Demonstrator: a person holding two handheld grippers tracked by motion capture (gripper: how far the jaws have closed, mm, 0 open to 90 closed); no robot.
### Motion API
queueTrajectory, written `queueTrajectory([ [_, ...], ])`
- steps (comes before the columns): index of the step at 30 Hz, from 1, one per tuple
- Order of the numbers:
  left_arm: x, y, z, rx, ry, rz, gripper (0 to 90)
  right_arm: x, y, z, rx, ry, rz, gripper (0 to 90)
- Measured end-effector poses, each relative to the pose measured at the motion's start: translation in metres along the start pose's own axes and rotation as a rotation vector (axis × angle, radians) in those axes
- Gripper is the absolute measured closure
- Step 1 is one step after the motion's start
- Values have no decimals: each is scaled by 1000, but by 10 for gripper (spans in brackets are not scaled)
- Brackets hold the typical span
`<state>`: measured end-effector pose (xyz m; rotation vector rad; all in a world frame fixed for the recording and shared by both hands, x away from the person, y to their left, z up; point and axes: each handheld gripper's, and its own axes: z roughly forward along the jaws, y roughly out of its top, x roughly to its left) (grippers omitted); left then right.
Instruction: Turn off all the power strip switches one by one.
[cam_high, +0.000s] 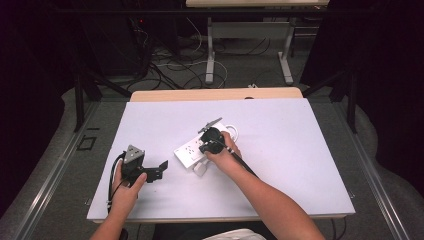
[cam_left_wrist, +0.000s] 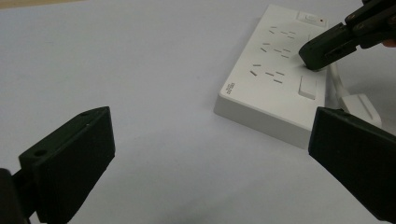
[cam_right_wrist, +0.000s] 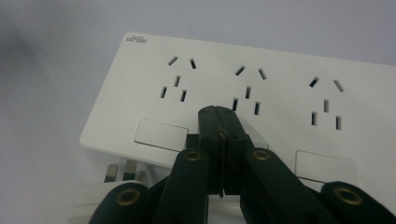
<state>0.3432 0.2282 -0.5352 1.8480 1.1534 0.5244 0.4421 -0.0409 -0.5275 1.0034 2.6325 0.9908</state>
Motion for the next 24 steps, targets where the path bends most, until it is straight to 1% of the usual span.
queueTrajectory([
  [1, 0, 0, 0, 0, 0, 0, 4, 1, 0, -1, 6, -4, 7, 900],
  [2, 0, 0, 0, 0, 0, 0, 4, 0, 1, 0, 3, -5, -4, 900],
  [3, 0, 0, 0, 0, 0, 0, 4, 1, 1, 0, 4, -7, -6, 900],
  [4, 0, 0, 0, 0, -1, 0, 4, 1, 1, 0, 2, -6, -2, 900],
  [5, 0, 0, 0, 0, -1, 0, 4, 2, 0, 0, 7, -7, 13, 900],
  [9, 0, 0, 0, 0, 0, 1, 4, 3, 0, -1, 0, -12, 9, 897],
  [10, 0, 0, 0, 0, 0, 0, 4, 3, 1, -1, 0, -7, -5, 896],
  [11, 0, 0, 0, 0, 0, 0, 5, 5, 1, -2, -1, -1, 9, 894],
  [13, 0, 0, 0, 0, 0, 0, 5, 6, 1, -3, -4, 0, 4, 892],
  [14, 0, 0, 0, 0, 0, 0, 5, 8, 2, -3, -3, 4, 10, 891],
  [17, 0, 0, 0, 0, 1, 0, 4, 11, 3, -4, -10, 17, 0, 881],
  [18, 0, 0, 0, 0, 1, 0, 4, 11, 3, -4, -19, 18, -16, 876],
  [21, 0, 0, 0, 0, 0, 0, 4, 15, 4, -4, -5, 30, -5, 856],
  [22, 0, 0, 0, 0, 0, 1, 5, 15, 4, -3, -11, 32, -16, 852],
  [23, 0, 0, 0, 0, 0, 0, 4, 17, 4, -3, -8, 29, -9, 848],
  [24, 0, 0, 0, 0, 0, 0, 4, 16, 4, -2, -12, 36, -21, 845],
])
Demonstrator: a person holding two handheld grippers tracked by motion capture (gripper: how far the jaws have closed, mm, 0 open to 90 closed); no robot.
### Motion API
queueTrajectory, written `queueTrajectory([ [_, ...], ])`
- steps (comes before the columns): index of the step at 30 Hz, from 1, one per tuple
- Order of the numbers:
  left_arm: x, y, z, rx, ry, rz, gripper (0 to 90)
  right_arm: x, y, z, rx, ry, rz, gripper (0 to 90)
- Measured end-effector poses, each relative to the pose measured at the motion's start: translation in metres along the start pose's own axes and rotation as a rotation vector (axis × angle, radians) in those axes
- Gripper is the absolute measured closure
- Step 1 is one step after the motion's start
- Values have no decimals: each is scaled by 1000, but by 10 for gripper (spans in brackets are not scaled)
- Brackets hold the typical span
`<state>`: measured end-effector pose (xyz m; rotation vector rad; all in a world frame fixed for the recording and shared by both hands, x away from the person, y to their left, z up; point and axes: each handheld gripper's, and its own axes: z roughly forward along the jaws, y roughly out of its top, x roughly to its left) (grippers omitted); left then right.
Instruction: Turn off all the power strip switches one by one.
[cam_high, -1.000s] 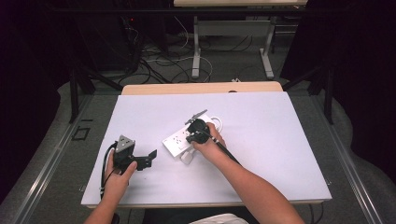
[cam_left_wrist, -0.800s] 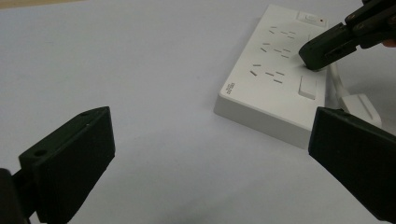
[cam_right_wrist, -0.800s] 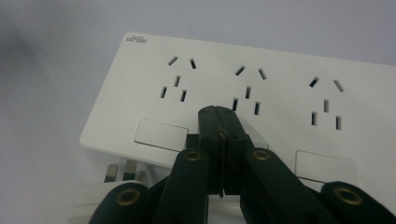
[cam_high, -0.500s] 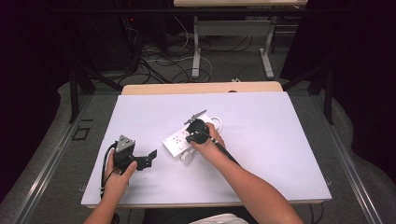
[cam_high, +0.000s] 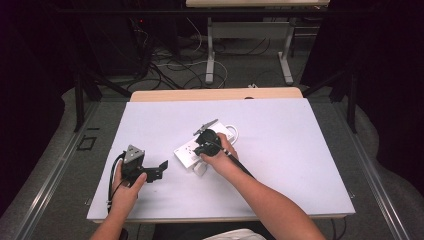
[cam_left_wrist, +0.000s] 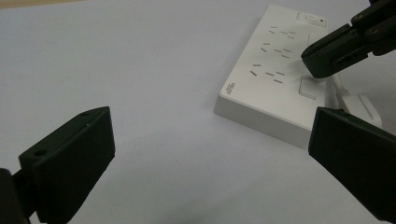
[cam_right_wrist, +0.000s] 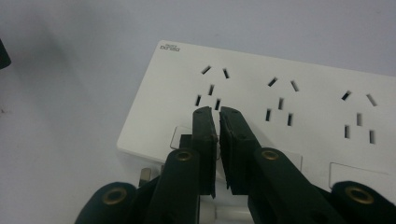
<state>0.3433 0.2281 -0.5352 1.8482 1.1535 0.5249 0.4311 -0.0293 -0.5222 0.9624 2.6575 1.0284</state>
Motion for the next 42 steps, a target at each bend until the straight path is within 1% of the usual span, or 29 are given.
queueTrajectory([
  [1, 0, 0, 0, 0, 0, 0, 4, 2, 0, -1, 15, 4, 15, 842],
  [2, 0, 0, 0, 0, 0, 1, 5, 3, 0, -1, 13, 5, 24, 839],
  [5, 0, 0, 0, 0, -1, 0, 4, 3, 1, 0, 3, 10, -3, 829],
  [6, 0, 0, 0, 0, 0, 0, 4, 4, 1, 1, -3, 10, -3, 825],
  [7, 0, 0, 0, 0, -1, 0, 5, 5, 1, 1, 5, 15, 8, 821],
  [8, 0, 0, 0, 0, -1, 0, 4, 6, 1, 1, 6, 17, -6, 816],
  [9, 0, 0, 0, 0, 0, 0, 5, 8, 1, 2, 6, 20, 3, 814],
  [10, 0, 0, 0, 0, 0, 0, 4, 8, 1, 3, 2, 23, -9, 813],
  [11, 0, 0, 0, 0, 0, 1, 5, 9, 1, 3, 9, 27, -10, 811],
  [12, 0, 0, 0, 0, 0, 1, 5, 11, 1, 4, 1, 29, -13, 810],
  [13, 0, 0, 0, 0, 0, 1, 5, 11, 1, 5, 0, 35, -32, 809],
  [15, 0, 0, 0, 0, 0, 1, 4, 15, 1, 5, 14, 33, -8, 808],
  [16, 0, 0, 0, 0, 0, 1, 4, 13, 2, 6, 4, 37, -40, 808],
  [17, 0, 0, 0, 0, -1, 1, 4, 14, 2, 6, 7, 36, -36, 808],
  [18, 0, 0, 0, 0, 0, 1, 4, 14, 2, 7, 12, 39, -42, 808],
  [20, 0, 0, 0, -1, 0, 1, 5, 15, 1, 8, 17, 36, -32, 807],
  [24, 0, 0, 0, 0, 1, 1, 5, 15, 1, 8, 17, 34, -37, 813],
  [26, 0, 0, 0, 1, 0, 1, 5, 15, 1, 8, 15, 29, -53, 821],
  [27, 0, 0, 0, 0, 0, 1, 5, 16, 1, 8, 19, 25, -40, 827],
  [30, 0, 0, 0, 0, 0, 1, 5, 15, 1, 8, 18, 23, -48, 832],
  [33, 0, 0, 0, 0, 0, 2, 5, 16, 1, 8, 22, 21, -33, 833],
  [34, 0, 0, 0, 0, 0, 1, 5, 15, 1, 8, 17, 24, -48, 833],
  [35, 0, 0, 0, 0, 0, 2, 5, 15, 1, 8, 16, 28, -34, 834],
  [36, 0, 0, 0, 0, 0, 2, 5, 15, 1, 8, 16, 28, -34, 834],
  [37, 0, 0, 0, 0, 0, 1, 5, 14, 1, 8, 12, 29, -45, 834],
  [42, 0, 0, 0, 1, 1, 1, 5, 14, 1, 9, 10, 25, -48, 834],
])
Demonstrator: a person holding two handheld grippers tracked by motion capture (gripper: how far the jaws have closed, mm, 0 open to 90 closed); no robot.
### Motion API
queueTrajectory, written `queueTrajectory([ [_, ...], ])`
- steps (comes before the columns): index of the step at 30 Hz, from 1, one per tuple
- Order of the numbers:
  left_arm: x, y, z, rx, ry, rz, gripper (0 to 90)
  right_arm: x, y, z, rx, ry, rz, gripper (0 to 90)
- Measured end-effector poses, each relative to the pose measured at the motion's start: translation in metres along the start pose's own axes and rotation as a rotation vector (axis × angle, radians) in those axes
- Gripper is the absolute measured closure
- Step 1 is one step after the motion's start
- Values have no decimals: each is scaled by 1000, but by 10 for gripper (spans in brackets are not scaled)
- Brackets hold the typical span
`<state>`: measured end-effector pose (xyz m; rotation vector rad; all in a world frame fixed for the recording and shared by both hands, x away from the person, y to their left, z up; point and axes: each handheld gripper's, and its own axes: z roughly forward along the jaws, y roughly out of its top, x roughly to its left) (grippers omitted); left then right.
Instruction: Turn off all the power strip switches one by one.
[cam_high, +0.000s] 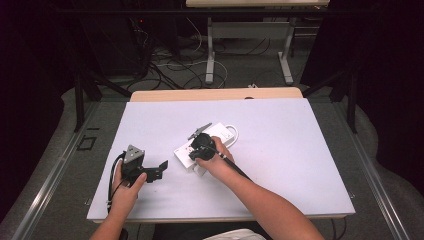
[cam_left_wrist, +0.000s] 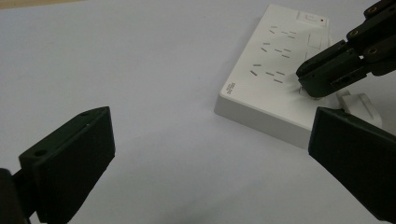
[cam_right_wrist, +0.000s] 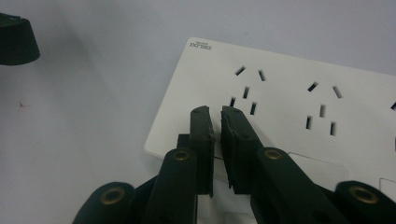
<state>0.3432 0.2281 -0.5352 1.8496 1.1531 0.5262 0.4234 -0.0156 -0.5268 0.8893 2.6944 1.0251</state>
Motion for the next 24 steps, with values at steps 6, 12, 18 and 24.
queueTrajectory([
  [6, 0, 0, 0, 0, 0, 0, 5, 0, -1, 0, -8, 12, 18, 860],
  [12, 0, 0, 0, 0, 1, 1, 5, -6, -5, 1, -8, 73, 69, 900],
  [18, 1, 0, 0, 4, 3, 8, 5, -6, -7, 1, -27, 65, 50, 900],
  [24, 1, 0, 1, 5, 1, 9, 5, -4, -7, 0, -31, 47, 61, 900],
])
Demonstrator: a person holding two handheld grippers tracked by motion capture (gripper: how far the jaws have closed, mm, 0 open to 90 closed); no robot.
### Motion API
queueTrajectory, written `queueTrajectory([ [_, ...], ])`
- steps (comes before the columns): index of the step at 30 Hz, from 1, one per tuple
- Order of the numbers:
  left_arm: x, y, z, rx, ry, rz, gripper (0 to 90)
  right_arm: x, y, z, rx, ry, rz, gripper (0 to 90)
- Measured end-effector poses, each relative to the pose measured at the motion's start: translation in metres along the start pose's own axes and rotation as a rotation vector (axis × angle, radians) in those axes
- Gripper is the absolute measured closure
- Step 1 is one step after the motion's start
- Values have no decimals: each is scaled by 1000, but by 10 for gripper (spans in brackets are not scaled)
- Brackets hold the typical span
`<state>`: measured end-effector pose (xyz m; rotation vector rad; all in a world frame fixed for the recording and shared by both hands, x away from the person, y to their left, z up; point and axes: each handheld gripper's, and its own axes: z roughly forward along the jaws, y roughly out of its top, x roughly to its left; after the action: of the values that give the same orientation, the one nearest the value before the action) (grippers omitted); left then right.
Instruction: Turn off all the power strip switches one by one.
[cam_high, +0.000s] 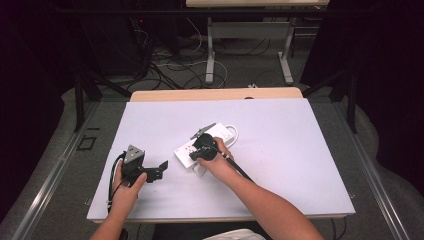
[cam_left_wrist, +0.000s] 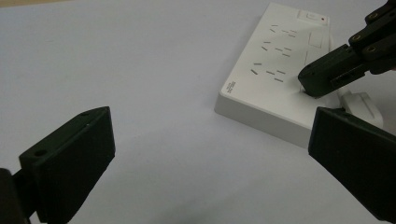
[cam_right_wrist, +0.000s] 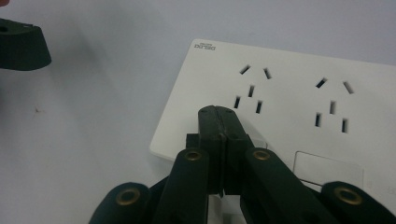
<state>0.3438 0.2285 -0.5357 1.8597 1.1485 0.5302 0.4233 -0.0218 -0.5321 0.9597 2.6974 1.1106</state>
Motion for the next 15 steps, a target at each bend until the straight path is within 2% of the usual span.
queueTrajectory([
  [1, 0, 0, 0, -1, 1, 0, 5, -1, 0, 0, 1, 4, -10, 900],
  [5, 0, 0, 1, -5, -2, -11, 5, 0, -2, -3, -1, -12, 0, 892],
  [6, 0, 0, 1, -3, -2, -10, 5, -2, -3, -3, -14, -11, -17, 887],
  [7, 0, 0, 1, -1, -2, -11, 5, -1, -4, -4, -5, -10, 1, 880],
  [10, -1, 0, 1, -4, -3, -1, 5, -2, -8, -9, -14, -10, 5, 864],
  [11, -1, 0, 1, -7, -4, -1, 5, -3, -10, -12, -27, -10, -9, 860],
  [12, -1, 0, 1, -7, -3, -1, 5, -2, -11, -14, -34, -15, 9, 853],
  [15, -2, 0, 1, -8, -5, -9, 5, -5, -16, -21, -47, -20, 0, 827],
])
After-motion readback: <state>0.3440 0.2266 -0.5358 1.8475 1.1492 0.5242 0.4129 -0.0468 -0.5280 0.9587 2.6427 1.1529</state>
